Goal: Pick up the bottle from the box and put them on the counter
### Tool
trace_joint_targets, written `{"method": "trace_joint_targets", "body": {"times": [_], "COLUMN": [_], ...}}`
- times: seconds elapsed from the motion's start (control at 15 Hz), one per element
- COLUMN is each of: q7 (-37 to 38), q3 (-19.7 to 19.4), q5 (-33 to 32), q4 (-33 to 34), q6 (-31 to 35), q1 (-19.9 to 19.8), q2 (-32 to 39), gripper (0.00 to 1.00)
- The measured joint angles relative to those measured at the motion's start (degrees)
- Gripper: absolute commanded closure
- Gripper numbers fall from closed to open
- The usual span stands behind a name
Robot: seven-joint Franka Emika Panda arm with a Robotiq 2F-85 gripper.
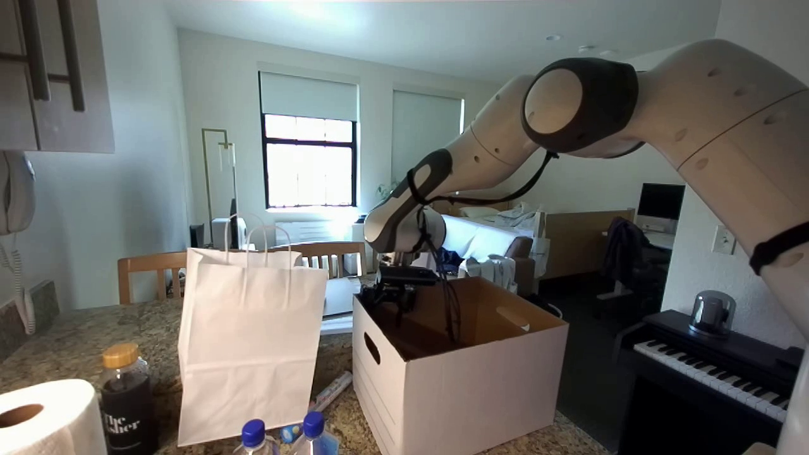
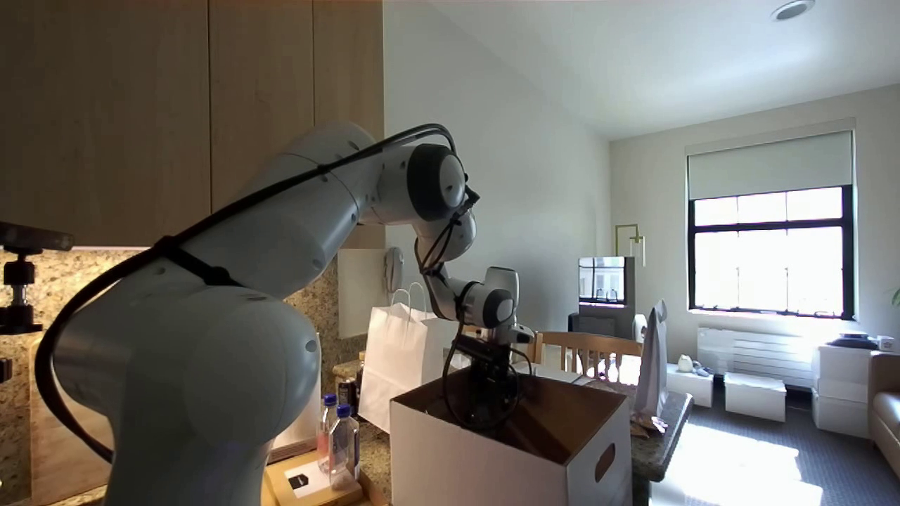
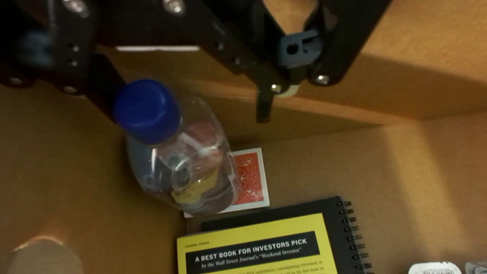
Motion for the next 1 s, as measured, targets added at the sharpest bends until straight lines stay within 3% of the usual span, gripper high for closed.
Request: {"method": "trace_joint_targets", "body": {"times": [0.47, 0.8, 1.0], "q7": [0.00, 0.22, 0.41], "q3": [-0.01, -0.20, -0.30], "q5": [0.00, 0.00, 0.05], "q4": [0.66, 0.81, 0.58], "q6": [-0.06, -0.73, -5.28], "q1": [0.56, 0.57, 0.35], "q2": [0.16, 0.05, -1.27], "gripper": [0.89, 0.85, 0.86]}}
